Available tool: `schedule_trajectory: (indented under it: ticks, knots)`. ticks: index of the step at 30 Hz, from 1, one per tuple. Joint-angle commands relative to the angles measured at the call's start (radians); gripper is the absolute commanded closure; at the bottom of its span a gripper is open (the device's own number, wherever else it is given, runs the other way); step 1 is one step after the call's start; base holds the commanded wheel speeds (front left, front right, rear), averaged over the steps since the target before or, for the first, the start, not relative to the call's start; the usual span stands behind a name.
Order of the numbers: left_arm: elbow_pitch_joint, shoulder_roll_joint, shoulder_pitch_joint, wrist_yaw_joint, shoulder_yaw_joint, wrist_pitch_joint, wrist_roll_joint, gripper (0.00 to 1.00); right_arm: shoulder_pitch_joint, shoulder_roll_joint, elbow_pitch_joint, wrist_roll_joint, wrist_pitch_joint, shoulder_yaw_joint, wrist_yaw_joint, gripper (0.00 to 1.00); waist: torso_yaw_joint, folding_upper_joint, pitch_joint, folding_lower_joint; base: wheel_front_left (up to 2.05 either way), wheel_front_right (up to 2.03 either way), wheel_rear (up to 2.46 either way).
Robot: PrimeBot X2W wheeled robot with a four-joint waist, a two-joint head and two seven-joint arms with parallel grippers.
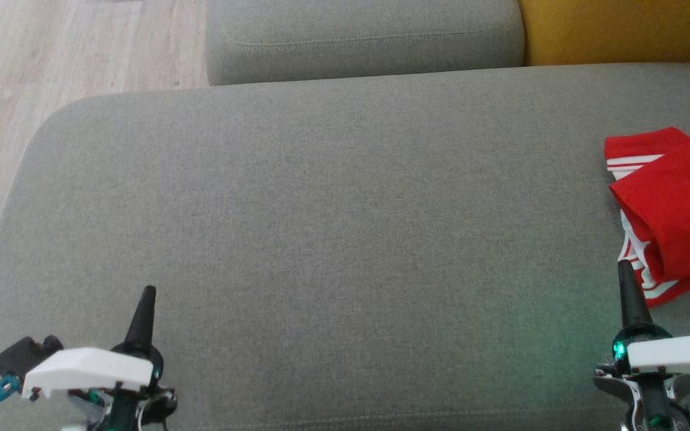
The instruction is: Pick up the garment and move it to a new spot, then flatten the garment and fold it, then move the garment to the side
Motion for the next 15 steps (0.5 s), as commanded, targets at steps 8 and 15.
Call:
schedule_trajectory:
  ticks: [8,15]
  knots:
    - [-0.011,-0.008,-0.076,-0.033,0.069,0.02,-0.096,1.0,-0.073,-0.018,-0.01,0.107,0.012,0.006,-0.001,1.0,0.003,0.0,-0.001,0.0,0.0,0.0,0.0]
    - [0.001,-0.021,-0.088,-0.056,0.095,0.038,-0.169,1.0,-0.087,-0.017,0.007,0.187,0.018,0.002,-0.001,1.0,0.005,0.0,-0.001,0.0,0.0,0.0,0.0]
